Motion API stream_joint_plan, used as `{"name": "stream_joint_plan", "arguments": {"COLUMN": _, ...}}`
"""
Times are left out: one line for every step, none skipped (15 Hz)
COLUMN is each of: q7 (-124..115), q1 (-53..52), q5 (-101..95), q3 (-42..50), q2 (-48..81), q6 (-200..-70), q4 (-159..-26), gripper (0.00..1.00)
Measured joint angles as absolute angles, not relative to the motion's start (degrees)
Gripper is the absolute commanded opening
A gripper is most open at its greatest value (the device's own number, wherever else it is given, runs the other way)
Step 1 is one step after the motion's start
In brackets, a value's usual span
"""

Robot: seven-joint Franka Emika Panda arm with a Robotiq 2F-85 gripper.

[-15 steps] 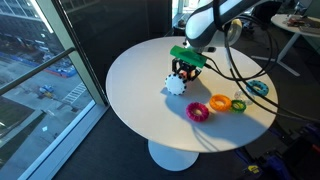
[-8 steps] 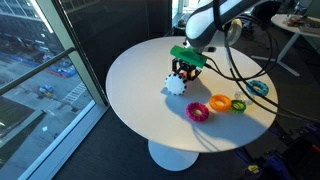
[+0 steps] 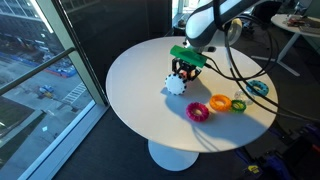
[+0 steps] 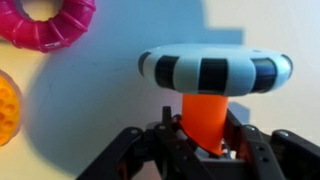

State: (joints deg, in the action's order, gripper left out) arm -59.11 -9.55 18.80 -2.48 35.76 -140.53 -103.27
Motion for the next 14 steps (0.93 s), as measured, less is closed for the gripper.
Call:
{"name": "stream_joint_plan", "arguments": {"q7": -59.11, "q1": -9.54, "q5": 18.80, "q3": -2.48, "q2": 35.76, "q6": -140.53, "q4": -103.25, "gripper": 0.77}}
{"name": "stream_joint_plan", "arguments": {"q7": -59.11, "q1": -9.54, "q5": 18.80, "q3": -2.48, "q2": 35.76, "q6": -140.52, "q4": -103.24, "gripper": 0.82}}
{"name": "stream_joint_plan", "arguments": {"q7": -59.11, "q1": -9.54, "q5": 18.80, "q3": -2.48, "q2": 35.75, "q6": -140.52, "q4": -103.23, "gripper": 0.91}}
{"name": "stream_joint_plan", "arguments": {"q7": -59.11, "q1": -9.54, "q5": 18.80, "q3": -2.48, "q2": 35.75, "q6": -140.52, "q4": -103.19, "gripper": 0.99}}
{"name": "stream_joint_plan", "arguments": {"q7": -59.11, "q1": -9.54, "q5": 18.80, "q3": -2.48, "q2": 35.75, "q6": -140.52, "q4": -103.14, "gripper": 1.00}}
{"name": "stream_joint_plan", "arguments": {"q7": -59.11, "q1": -9.54, "q5": 18.80, "q3": -2.48, "q2": 35.75, "q6": -140.52, "q4": -103.10, "gripper": 1.00}}
{"name": "stream_joint_plan", "arguments": {"q7": -59.10, "q1": -9.54, "q5": 18.80, "q3": -2.48, "q2": 35.75, "q6": -140.52, "q4": -103.06, "gripper": 1.00}}
{"name": "stream_joint_plan", "arguments": {"q7": -59.08, "q1": -9.54, "q5": 18.80, "q3": -2.49, "q2": 35.75, "q6": -140.52, "q4": -103.04, "gripper": 1.00}}
{"name": "stream_joint_plan", "arguments": {"q7": -59.03, "q1": -9.54, "q5": 18.80, "q3": -2.53, "q2": 35.75, "q6": -140.52, "q4": -103.03, "gripper": 1.00}}
{"name": "stream_joint_plan", "arguments": {"q7": -58.98, "q1": -9.54, "q5": 18.80, "q3": -2.60, "q2": 35.75, "q6": -140.52, "q4": -103.03, "gripper": 1.00}}
{"name": "stream_joint_plan", "arguments": {"q7": -58.86, "q1": -9.54, "q5": 18.80, "q3": -2.71, "q2": 35.75, "q6": -140.52, "q4": -103.03, "gripper": 1.00}}
{"name": "stream_joint_plan", "arguments": {"q7": -58.68, "q1": -9.55, "q5": 18.80, "q3": -2.85, "q2": 35.75, "q6": -140.52, "q4": -103.03, "gripper": 1.00}}
{"name": "stream_joint_plan", "arguments": {"q7": -58.39, "q1": -9.56, "q5": 18.80, "q3": -3.01, "q2": 35.75, "q6": -140.52, "q4": -103.03, "gripper": 1.00}}
{"name": "stream_joint_plan", "arguments": {"q7": -58.15, "q1": -9.57, "q5": 18.80, "q3": -3.19, "q2": 35.75, "q6": -140.52, "q4": -103.03, "gripper": 1.00}}
